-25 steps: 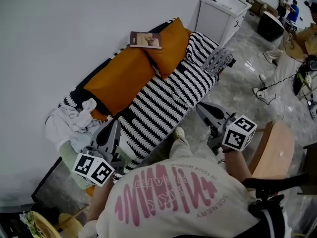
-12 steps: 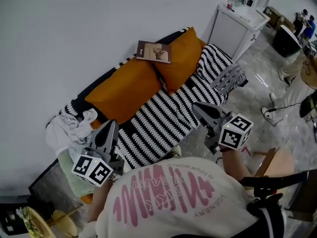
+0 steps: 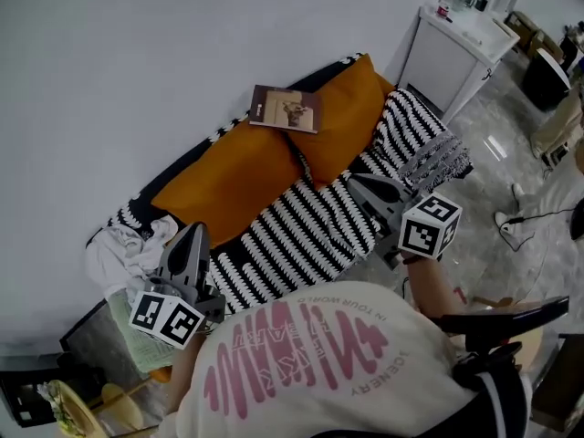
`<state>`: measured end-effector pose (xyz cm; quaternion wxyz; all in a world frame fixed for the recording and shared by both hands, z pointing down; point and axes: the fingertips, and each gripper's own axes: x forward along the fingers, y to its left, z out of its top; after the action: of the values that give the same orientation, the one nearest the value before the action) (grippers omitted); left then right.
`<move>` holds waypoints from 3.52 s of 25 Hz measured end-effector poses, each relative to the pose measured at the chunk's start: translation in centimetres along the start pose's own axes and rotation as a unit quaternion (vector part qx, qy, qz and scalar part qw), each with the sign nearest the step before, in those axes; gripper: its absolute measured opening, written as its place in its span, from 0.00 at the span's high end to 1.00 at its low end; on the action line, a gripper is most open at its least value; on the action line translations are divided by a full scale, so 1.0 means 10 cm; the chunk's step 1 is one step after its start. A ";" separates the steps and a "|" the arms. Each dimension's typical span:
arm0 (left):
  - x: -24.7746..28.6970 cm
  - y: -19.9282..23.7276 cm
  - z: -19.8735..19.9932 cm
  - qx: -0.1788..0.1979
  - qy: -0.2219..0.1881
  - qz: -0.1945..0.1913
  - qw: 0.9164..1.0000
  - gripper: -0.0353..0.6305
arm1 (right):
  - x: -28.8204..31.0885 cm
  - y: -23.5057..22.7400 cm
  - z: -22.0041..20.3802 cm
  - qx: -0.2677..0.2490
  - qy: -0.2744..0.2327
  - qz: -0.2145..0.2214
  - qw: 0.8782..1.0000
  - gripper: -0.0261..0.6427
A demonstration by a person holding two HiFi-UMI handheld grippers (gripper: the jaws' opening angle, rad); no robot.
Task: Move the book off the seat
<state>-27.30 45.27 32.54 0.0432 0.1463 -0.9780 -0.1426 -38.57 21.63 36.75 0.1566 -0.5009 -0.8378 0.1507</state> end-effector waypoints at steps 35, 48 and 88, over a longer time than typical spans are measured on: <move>0.04 0.66 -0.20 -0.060 0.043 0.191 0.979 0.94 | 1.37 -1.98 -0.43 0.261 0.024 -0.008 0.965 0.74; -0.34 0.69 -0.30 -0.065 0.061 0.249 0.964 0.94 | 1.62 -2.81 -1.17 0.532 -0.061 -0.054 0.843 0.49; -0.81 0.52 -0.27 -0.050 0.065 0.319 0.944 0.94 | 2.21 -3.01 -1.25 0.633 -0.132 -0.001 0.763 0.72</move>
<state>-20.67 51.71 36.26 0.1575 -0.1663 -0.9601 -0.1606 -67.16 28.82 62.81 0.3260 -0.2616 -0.5649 0.7114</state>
